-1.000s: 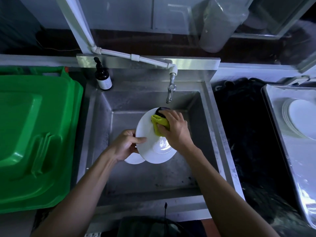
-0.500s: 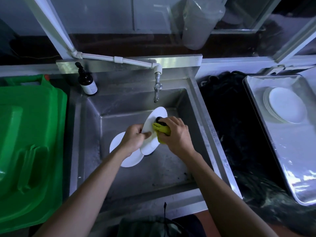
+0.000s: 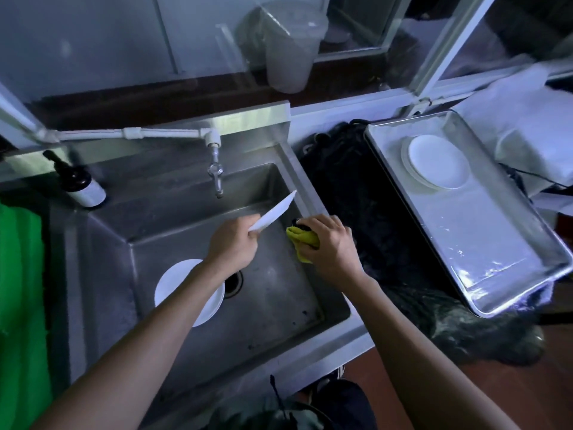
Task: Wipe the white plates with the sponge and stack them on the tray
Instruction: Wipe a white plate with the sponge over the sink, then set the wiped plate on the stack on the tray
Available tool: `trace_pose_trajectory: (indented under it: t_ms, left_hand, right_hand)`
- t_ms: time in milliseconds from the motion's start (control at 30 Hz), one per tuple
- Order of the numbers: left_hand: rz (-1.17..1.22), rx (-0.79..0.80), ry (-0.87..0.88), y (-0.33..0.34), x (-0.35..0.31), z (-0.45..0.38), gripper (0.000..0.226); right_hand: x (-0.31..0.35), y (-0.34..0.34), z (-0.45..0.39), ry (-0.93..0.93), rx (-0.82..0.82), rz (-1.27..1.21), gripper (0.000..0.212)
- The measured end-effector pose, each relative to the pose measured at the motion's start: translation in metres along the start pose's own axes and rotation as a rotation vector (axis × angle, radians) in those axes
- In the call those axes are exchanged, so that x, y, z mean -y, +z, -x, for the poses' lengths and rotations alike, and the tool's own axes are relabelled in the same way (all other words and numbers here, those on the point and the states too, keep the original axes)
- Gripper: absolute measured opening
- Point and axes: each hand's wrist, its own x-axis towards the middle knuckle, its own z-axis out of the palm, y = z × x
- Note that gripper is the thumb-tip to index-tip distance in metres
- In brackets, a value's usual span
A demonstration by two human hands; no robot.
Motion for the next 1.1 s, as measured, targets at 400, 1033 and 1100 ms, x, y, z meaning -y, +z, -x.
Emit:
trace_pose_trajectory:
  t_ms: [400,1033,1100]
  left_hand:
    - [-0.199,-0.12,0.409,0.07,-0.171,-0.08,0.028]
    - [-0.44,0.021,0.658,0.249,-0.344,-0.204,0.049]
    - [-0.443,0.028,0.65,0.264,-0.346,-0.212,0.05]
  right_hand:
    - [-0.142,-0.114,0.001,0.105,-0.107,-0.032,0.049]
    - [-0.326,-0.203,-0.002,0.257,-0.168,-0.087,0.04]
    - [-0.337,-0.204,-0.003,0.262,-0.161,-0.092,0.039]
